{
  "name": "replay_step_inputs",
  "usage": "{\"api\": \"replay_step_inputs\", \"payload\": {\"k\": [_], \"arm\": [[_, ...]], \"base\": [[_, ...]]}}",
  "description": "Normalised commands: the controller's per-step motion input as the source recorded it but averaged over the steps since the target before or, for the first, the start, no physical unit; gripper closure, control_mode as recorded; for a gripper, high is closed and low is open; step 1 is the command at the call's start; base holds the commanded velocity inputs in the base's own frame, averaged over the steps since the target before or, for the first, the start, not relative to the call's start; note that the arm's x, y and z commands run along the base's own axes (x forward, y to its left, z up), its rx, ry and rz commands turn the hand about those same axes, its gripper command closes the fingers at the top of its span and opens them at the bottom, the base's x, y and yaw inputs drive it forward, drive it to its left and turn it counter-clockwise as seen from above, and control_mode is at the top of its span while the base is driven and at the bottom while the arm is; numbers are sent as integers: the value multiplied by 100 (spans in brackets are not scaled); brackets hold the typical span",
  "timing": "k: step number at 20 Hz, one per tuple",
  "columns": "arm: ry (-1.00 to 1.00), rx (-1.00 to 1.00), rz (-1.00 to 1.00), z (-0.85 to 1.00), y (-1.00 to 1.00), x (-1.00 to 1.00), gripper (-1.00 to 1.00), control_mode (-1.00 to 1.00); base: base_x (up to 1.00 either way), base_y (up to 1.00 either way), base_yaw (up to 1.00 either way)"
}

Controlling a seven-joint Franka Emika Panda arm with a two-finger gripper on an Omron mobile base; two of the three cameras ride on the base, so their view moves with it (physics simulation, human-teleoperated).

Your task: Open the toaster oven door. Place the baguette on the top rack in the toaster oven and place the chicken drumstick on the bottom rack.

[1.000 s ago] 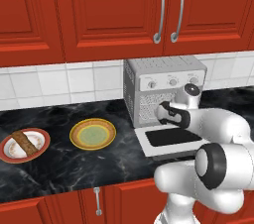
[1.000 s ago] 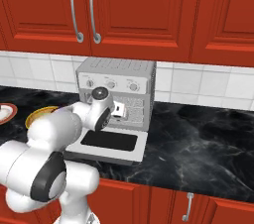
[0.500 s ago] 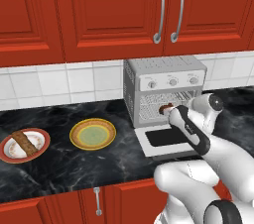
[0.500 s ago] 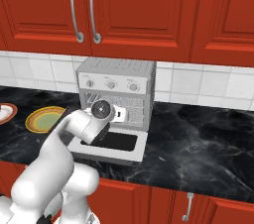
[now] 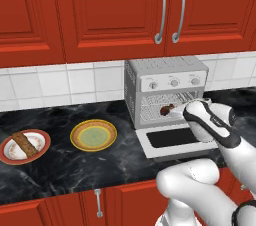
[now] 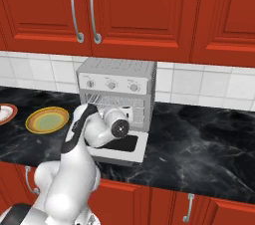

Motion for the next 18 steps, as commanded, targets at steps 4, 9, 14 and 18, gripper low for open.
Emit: {"api": "replay_step_inputs", "payload": {"k": [4, 9, 14, 18], "arm": [[-24, 0, 15, 0, 29, 0, -100, -100], [-2, 0, 6, 0, 37, 40, -100, -100], [7, 0, 10, -7, 0, 50, -100, -100], [2, 0, 8, -28, 0, 67, -100, -100]], "base": [[0, 0, 0], [0, 0, 0], [0, 0, 0], [0, 0, 0]]}}
